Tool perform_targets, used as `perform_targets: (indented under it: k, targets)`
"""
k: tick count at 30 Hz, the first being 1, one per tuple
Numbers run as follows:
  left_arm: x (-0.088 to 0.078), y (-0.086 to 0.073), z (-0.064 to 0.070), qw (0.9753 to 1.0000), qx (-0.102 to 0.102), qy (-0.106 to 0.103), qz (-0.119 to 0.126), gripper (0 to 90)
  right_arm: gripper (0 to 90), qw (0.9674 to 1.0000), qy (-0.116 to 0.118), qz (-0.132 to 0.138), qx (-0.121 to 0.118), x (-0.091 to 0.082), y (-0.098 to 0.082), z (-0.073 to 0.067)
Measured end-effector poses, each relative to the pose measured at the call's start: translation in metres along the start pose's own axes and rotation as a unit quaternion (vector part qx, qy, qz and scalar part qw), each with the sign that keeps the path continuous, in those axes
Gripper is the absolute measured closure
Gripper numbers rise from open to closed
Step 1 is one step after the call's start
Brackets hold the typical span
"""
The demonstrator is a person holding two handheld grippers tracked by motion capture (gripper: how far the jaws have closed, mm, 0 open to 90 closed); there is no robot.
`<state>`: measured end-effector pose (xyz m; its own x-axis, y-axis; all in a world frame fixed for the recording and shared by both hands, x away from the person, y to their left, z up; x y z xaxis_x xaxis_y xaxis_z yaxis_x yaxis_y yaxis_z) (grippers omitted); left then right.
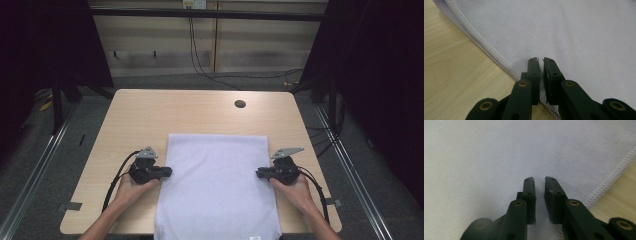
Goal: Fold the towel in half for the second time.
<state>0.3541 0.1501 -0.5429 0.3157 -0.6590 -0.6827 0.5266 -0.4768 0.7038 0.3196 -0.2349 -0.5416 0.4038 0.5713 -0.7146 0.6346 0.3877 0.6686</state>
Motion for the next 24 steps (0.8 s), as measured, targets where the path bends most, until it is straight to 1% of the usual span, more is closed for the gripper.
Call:
perform_targets:
  k: [1, 2, 3, 4, 5, 6, 7, 8, 9, 10, 11, 12, 13, 14, 15, 16, 17, 18, 19, 20, 21, 22, 23, 24]
  targets:
    - [0.000, 0.000, 0.000, 1.0000, 0.000, 0.000, 0.000, 85.0, 80.2, 1.0000, 0.000, 0.000, 0.000, 0.000, 0.000, 0.000]
    - [-0.001, -0.001, 0.003, 0.9999, -0.003, -0.011, -0.003, 85.7, 82.3, 1.0000, 0.001, -0.007, 0.002, -0.002, -0.002, -0.003]
    - [-0.001, -0.003, 0.006, 0.9999, 0.000, -0.014, -0.004, 86.0, 83.3, 0.9999, -0.003, -0.010, 0.000, -0.003, -0.003, -0.004]
    - [-0.002, -0.004, 0.009, 0.9998, 0.006, -0.015, -0.007, 86.1, 84.3, 0.9999, -0.001, -0.013, 0.003, -0.004, -0.005, -0.006]
    - [-0.002, -0.004, 0.009, 0.9998, 0.006, -0.015, -0.007, 86.2, 84.3, 0.9999, -0.001, -0.013, 0.003, -0.004, -0.005, -0.006]
    - [-0.005, -0.008, 0.016, 0.9998, 0.017, -0.010, -0.010, 86.4, 85.8, 0.9995, 0.010, -0.027, -0.015, -0.006, -0.006, -0.011]
    - [-0.005, -0.008, 0.016, 0.9998, 0.017, -0.010, -0.010, 87.0, 85.8, 0.9995, 0.010, -0.027, -0.015, -0.006, -0.006, -0.011]
    - [-0.008, -0.012, 0.024, 0.9996, 0.020, -0.006, -0.017, 87.1, 86.4, 0.9993, 0.010, -0.032, -0.016, -0.008, -0.009, -0.016]
    - [-0.008, -0.012, 0.024, 0.9996, 0.020, -0.006, -0.017, 87.2, 86.4, 0.9991, 0.011, -0.036, -0.018, -0.009, -0.011, -0.018]
    - [-0.012, -0.016, 0.032, 0.9994, 0.025, -0.010, -0.023, 87.3, 86.4, 0.9991, 0.012, -0.037, -0.019, -0.011, -0.013, -0.020]
    - [-0.013, -0.018, 0.036, 0.9992, 0.026, -0.017, -0.025, 87.2, 86.4, 0.9989, 0.011, -0.040, -0.021, -0.013, -0.016, -0.023]
    - [-0.015, -0.021, 0.041, 0.9991, 0.028, -0.016, -0.028, 87.2, 86.4, 0.9989, 0.014, -0.039, -0.024, -0.015, -0.019, -0.027]
    - [-0.015, -0.021, 0.041, 0.9991, 0.028, -0.016, -0.028, 87.2, 86.4, 0.9989, 0.014, -0.039, -0.024, -0.015, -0.019, -0.027]
    - [-0.020, -0.026, 0.051, 0.9985, 0.035, -0.015, -0.040, 86.8, 86.3, 0.9985, 0.013, -0.040, -0.034, -0.021, -0.026, -0.034]
    - [-0.022, -0.029, 0.058, 0.9980, 0.040, -0.017, -0.046, 86.6, 86.2, 0.9983, 0.010, -0.043, -0.039, -0.024, -0.030, -0.039]
    - [-0.024, -0.032, 0.063, 0.9972, 0.051, -0.022, -0.050, 86.5, 86.0, 0.9983, 0.014, -0.043, -0.038, -0.027, -0.034, -0.043]
    - [-0.026, -0.034, 0.068, 0.9968, 0.055, -0.024, -0.052, 86.3, 85.8, 0.9983, 0.018, -0.042, -0.036, -0.030, -0.039, -0.045]
    - [-0.028, -0.036, 0.070, 0.9967, 0.051, -0.032, -0.054, 86.0, 85.7, 0.9985, 0.024, -0.040, -0.029, -0.032, -0.042, -0.048]
    - [-0.028, -0.036, 0.070, 0.9967, 0.051, -0.032, -0.054, 85.5, 85.7, 0.9985, 0.024, -0.040, -0.029, -0.032, -0.042, -0.048]
    - [-0.030, -0.038, 0.073, 0.9966, 0.043, -0.040, -0.057, 85.2, 84.4, 0.9981, 0.036, -0.043, -0.024, -0.036, -0.047, -0.052]
    - [-0.030, -0.038, 0.073, 0.9966, 0.043, -0.040, -0.057, 84.0, 84.4, 0.9981, 0.036, -0.043, -0.024, -0.036, -0.047, -0.052]
    - [-0.031, -0.037, 0.074, 0.9968, 0.038, -0.049, -0.051, 81.2, 81.3, 0.9979, 0.044, -0.040, -0.023, -0.038, -0.048, -0.054]
    - [-0.031, -0.034, 0.073, 0.9968, 0.035, -0.053, -0.048, 77.5, 80.6, 0.9982, 0.046, -0.033, -0.018, -0.039, -0.046, -0.052]
    - [-0.030, -0.031, 0.071, 0.9971, 0.035, -0.051, -0.044, 76.3, 78.6, 0.9983, 0.053, -0.021, -0.009, -0.040, -0.041, -0.049]
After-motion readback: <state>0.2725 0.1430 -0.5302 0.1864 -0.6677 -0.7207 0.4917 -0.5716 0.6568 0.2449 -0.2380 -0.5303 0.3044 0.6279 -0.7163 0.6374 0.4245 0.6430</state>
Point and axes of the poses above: each handheld gripper's, and its own axes: x roughly forward along the jaws, y roughly out of its top, z roughly to its right, the point moved 6 cm from there along x, roughly forward along the jaws, and after that the axes turned 3 degrees about y, right-handed, at the moved point
